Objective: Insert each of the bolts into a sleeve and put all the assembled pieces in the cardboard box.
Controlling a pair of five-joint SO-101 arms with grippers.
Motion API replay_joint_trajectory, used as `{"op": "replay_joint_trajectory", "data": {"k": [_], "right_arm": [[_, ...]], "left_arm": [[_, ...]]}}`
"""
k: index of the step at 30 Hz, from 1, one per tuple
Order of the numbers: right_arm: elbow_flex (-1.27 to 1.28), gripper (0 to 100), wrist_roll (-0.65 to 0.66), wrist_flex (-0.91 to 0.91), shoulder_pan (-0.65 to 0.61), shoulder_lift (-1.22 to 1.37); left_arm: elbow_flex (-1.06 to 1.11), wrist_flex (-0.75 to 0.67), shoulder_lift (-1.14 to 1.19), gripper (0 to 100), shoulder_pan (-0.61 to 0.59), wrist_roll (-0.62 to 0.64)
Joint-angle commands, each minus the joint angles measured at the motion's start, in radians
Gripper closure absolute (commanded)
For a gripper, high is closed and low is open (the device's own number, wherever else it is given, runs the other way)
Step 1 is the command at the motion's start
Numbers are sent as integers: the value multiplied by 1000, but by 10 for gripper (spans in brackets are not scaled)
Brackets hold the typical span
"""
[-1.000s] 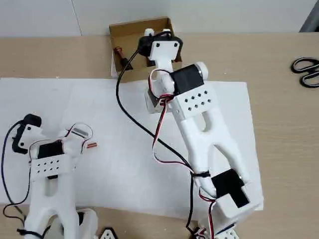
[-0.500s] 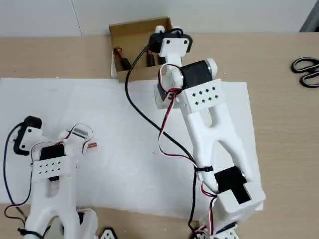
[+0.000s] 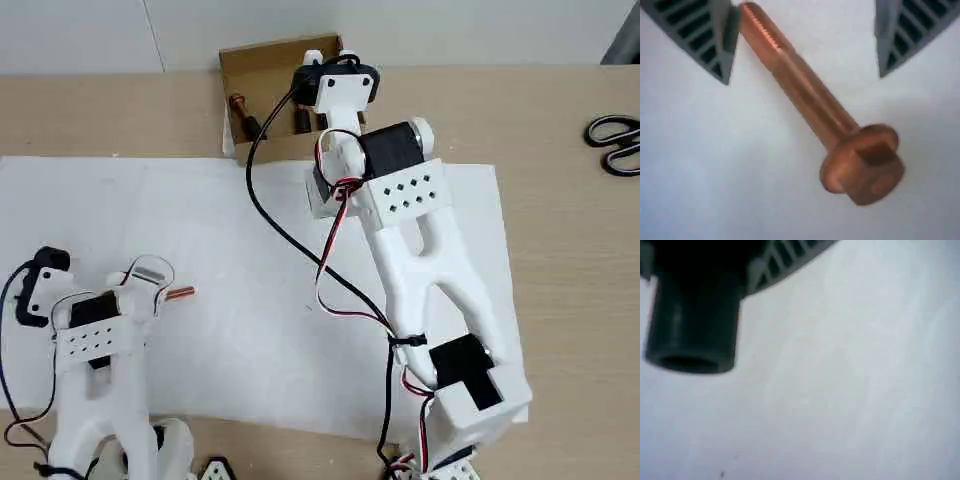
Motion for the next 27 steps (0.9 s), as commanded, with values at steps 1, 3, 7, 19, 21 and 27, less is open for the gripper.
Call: {"op": "replay_joint_trajectory", "data": {"k": [1, 3, 7, 19, 21, 27], "right_arm": [[-5, 995, 12, -19, 10, -7], [-5, 995, 11, -19, 10, -7], [-5, 995, 8, -16, 10, -13], [-5, 995, 6, -12, 8, -13], [-5, 995, 6, -12, 7, -13], [-5, 995, 6, -12, 8, -13]], "left_arm": [[16, -41, -21, 815, -5, 2], [50, -97, -21, 815, -3, 2], [108, -183, -21, 815, -3, 2], [137, -270, -21, 815, -5, 2], [137, -293, -21, 815, -5, 2], [142, -310, -21, 816, -3, 2]]}}
